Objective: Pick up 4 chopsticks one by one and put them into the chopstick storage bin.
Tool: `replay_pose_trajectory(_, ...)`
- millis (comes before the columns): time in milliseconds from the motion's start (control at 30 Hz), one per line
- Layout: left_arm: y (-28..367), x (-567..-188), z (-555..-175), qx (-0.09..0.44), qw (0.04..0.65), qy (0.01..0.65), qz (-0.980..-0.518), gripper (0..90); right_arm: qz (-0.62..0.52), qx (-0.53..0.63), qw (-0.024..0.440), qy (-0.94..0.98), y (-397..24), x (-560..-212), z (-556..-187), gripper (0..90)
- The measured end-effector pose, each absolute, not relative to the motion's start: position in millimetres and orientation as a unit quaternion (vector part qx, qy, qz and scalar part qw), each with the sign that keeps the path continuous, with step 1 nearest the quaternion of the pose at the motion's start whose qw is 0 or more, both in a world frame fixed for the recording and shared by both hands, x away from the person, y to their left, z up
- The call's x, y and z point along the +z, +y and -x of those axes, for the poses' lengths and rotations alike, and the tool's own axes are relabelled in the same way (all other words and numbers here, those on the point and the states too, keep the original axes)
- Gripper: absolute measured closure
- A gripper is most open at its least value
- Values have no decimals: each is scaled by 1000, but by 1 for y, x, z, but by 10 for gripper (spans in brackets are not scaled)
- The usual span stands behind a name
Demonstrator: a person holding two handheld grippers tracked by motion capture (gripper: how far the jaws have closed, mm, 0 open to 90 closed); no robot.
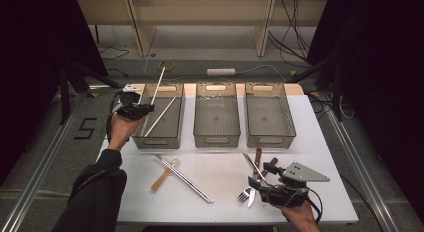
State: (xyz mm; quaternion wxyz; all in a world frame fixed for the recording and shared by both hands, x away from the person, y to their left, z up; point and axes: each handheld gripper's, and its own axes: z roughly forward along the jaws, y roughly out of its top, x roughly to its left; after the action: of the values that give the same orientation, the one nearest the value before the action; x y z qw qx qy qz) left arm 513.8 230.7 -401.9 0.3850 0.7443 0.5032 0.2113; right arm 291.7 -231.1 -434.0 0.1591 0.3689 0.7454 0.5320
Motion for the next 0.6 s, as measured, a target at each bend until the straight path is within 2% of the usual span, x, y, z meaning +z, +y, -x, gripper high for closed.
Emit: replay_pose_trajectory(600,224,-426,-515,193,365,511,-753,834,-367,533,159,745,-231,-434,-291,266)
